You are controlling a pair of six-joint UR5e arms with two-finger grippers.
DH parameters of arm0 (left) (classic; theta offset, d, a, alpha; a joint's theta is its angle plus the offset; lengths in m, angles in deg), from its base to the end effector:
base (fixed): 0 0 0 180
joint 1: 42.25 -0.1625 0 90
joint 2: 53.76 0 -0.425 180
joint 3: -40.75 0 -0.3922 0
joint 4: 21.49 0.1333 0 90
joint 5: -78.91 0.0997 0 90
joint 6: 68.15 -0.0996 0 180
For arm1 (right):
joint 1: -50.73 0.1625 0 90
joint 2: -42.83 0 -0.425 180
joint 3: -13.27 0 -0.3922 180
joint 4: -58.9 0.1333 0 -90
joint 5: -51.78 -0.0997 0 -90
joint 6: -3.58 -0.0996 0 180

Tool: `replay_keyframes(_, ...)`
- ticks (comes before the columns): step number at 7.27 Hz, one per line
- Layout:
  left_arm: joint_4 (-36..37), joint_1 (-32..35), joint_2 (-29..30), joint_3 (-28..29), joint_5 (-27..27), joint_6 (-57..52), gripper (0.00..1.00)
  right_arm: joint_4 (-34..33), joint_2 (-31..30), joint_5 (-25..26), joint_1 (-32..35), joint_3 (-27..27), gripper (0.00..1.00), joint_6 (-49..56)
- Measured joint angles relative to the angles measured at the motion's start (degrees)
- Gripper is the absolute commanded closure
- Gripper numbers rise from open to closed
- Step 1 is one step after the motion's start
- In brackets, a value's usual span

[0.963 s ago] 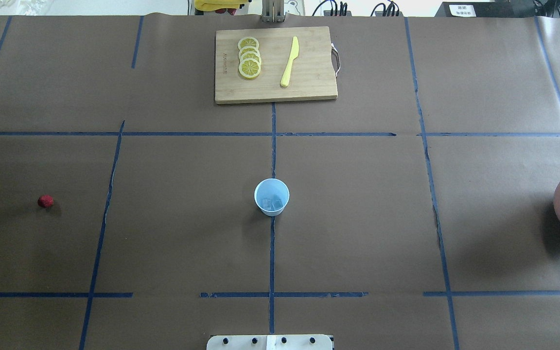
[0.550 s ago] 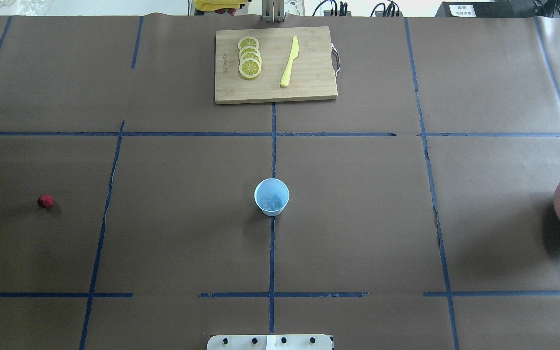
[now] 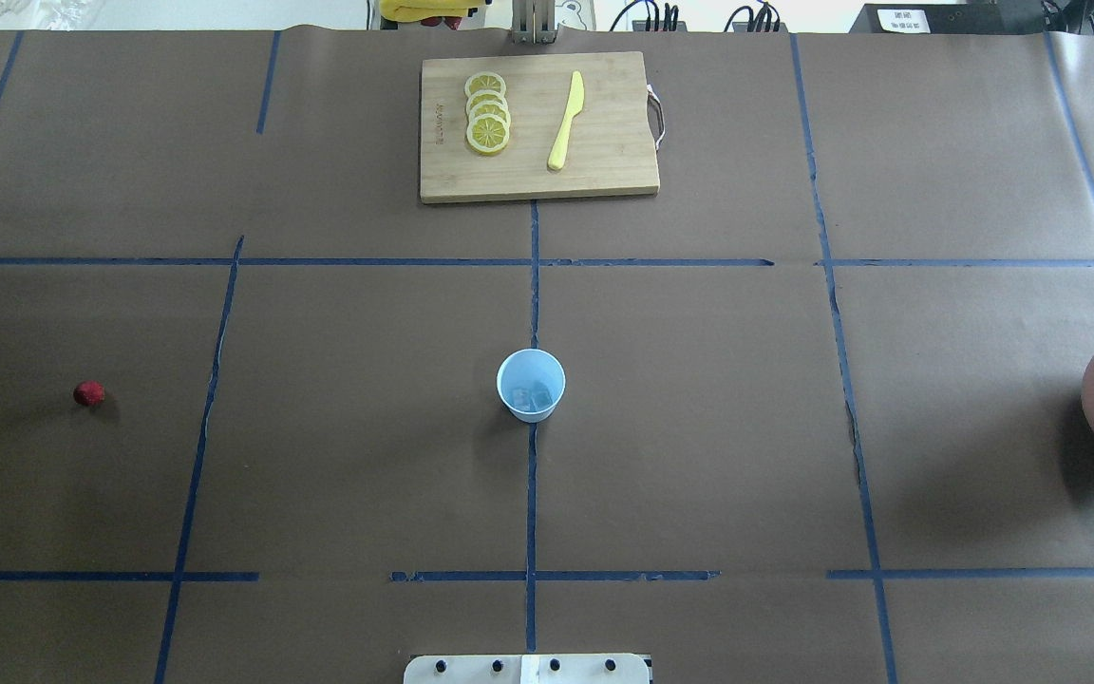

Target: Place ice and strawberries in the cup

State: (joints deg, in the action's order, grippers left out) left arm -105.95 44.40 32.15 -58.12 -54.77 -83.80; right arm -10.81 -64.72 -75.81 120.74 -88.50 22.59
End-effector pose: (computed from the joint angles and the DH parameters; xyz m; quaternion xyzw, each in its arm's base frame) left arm -0.0376 -0.4622 0.6271 0.0337 0.3705 0.1508 0.9159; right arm -0.0612 -0.3804 0.6586 0.1168 -0.3206 -0.3518 0.8717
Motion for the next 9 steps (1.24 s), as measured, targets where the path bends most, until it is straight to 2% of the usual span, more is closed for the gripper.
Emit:
replay_keyframes(2, 0.0, 0.0, 0.0, 0.0, 0.0, 0.0, 0.00, -4.2, 1.2, -0.9, 0.0, -4.7, 1.00, -11.2)
replay_keyframes(4, 0.0, 0.0, 0.0, 0.0, 0.0, -0.1, 0.00, -5.0, 2.8, -3.7, 0.0, -8.8, 1.00, -31.8)
replay_keyframes(6, 0.0, 0.0, 0.0, 0.0, 0.0, -0.1, 0.00, -5.4, 6.0, -4.1, -2.8, -13.3, 1.00, -49.2)
replay_keyframes(8, 0.0, 0.0, 0.0, 0.0, -0.6, -0.2, 0.00, -6.3, 12.6, 0.7, -10.9, -14.5, 1.00, -62.4)
replay_keyframes(9, 0.0, 0.0, 0.0, 0.0, -1.4, -0.2, 0.00, -8.8, 17.4, 4.0, -15.7, -14.7, 1.00, -68.4)
